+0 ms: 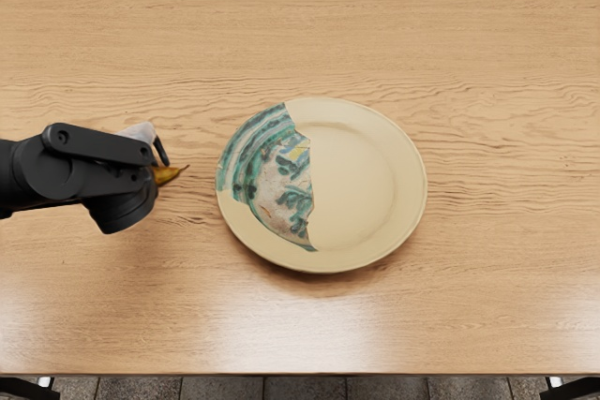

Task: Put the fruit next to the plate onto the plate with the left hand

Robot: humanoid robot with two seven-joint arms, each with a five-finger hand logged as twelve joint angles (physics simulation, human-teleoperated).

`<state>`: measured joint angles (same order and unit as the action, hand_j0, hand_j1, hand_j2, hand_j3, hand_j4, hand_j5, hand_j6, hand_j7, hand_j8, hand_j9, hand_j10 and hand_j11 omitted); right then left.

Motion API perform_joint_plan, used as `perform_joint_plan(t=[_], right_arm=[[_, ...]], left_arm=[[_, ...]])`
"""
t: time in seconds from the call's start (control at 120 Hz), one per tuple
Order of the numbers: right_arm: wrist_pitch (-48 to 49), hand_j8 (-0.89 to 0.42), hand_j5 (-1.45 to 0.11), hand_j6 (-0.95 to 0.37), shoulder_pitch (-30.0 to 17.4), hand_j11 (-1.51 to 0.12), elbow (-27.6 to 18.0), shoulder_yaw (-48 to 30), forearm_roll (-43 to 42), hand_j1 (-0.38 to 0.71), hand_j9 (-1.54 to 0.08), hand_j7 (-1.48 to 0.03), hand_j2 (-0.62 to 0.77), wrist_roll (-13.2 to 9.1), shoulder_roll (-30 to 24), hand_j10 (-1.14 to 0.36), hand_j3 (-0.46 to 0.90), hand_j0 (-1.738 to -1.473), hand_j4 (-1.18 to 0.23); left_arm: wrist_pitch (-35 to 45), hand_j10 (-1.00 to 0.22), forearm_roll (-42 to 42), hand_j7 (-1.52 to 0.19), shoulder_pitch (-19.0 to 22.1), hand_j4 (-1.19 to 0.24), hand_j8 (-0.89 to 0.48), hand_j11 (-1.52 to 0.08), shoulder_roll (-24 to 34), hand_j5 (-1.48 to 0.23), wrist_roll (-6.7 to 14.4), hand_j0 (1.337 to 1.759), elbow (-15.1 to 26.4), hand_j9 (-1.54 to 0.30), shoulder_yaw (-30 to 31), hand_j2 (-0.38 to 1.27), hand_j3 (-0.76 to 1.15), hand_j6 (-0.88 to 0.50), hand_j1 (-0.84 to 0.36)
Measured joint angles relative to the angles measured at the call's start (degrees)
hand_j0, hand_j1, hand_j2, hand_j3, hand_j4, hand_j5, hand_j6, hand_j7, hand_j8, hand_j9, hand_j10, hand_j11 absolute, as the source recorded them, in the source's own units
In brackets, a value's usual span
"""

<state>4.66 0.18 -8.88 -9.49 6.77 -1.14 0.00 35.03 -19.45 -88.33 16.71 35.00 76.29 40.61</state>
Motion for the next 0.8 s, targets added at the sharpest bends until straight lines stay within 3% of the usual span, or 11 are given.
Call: perform_joint_plan(t=[0.342, 0.483, 0.8], right_arm=[[0.0, -0.03, -0.04, -0.03, 0.0, -0.04, 0.0, 0.0, 0.0, -0.31, -0.04, -0.04, -0.01, 0.0, 0.0, -0.03, 0.00, -1.658, -0.03], [0.0, -0.03, -0.04, -0.03, 0.0, -0.04, 0.0, 0.1, 0.0, -0.31, -0.04, -0.04, -0.01, 0.0, 0.0, -0.03, 0.00, -1.658, -0.03], [0.0, -0.03, -0.04, -0.03, 0.0, -0.04, 0.0, 0.1, 0.0, -0.31, -0.04, -0.04, -0.01, 0.0, 0.0, -0.03, 0.00, -1.658, -0.03]], left_arm=[[-0.1, -0.64, -0.1, -1.02, -1.0, -0.78, -0.52, -1.04, -0.4, -1.03, 0.0, 1.653, 0.4, -1.03, -3.3, 0.51, 0.00, -0.53, -0.36], [-0.1, -0.66, 0.0, -1.05, -2.4, -0.79, -0.52, -1.06, -0.9, -1.07, 0.1, 1.653, 0.5, -1.05, -5.9, 0.36, 0.00, -0.57, -0.28], [-0.1, -0.65, 0.3, -1.09, -7.1, -0.82, -0.52, -1.10, -1.0, -1.12, 0.1, 1.653, 1.4, -1.09, -9.0, 0.36, 0.00, -0.58, -0.26]])
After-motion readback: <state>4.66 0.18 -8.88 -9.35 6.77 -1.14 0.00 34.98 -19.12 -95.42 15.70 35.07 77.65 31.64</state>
